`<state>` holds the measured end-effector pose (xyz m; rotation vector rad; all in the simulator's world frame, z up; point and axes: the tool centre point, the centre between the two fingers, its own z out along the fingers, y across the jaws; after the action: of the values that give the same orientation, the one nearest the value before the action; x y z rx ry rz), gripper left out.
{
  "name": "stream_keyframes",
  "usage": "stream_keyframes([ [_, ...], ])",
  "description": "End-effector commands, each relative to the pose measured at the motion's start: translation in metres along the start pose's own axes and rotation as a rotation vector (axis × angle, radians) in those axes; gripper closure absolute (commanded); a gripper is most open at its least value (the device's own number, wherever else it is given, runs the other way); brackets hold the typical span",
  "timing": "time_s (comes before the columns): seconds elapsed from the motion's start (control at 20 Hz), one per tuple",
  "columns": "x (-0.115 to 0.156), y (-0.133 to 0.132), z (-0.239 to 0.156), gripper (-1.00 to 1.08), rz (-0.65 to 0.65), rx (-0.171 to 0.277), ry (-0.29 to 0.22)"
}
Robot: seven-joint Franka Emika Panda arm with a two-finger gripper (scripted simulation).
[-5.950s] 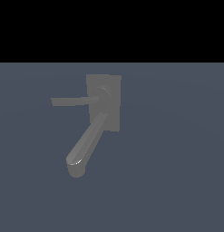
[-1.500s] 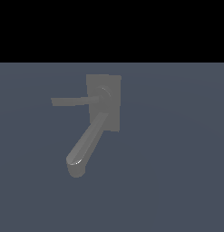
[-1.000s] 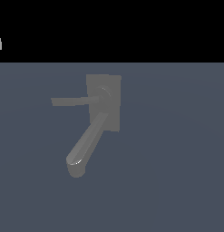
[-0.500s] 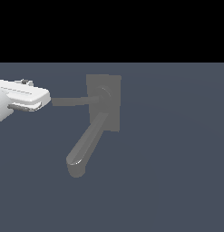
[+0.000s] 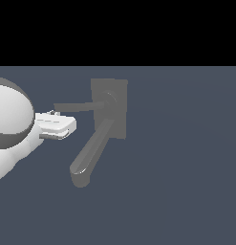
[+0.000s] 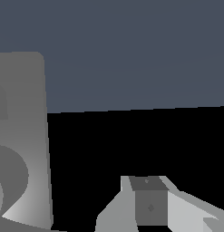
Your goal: Turn on the faucet by rotating a designated handle.
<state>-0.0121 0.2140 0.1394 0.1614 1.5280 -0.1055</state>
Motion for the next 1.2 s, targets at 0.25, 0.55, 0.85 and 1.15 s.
stream_keyframes([
  [0.25,0.012,-0.009,0.0,1.08,-0.024,0.011,0.021],
  [0.55,0.015,-0.024,0.005,1.08,-0.022,0.037,0.027],
  [0.85,0.018,-0.038,0.009,1.08,-0.02,0.061,0.033],
  [1.15,0.01,-0.037,0.009,1.08,-0.02,0.061,0.033],
])
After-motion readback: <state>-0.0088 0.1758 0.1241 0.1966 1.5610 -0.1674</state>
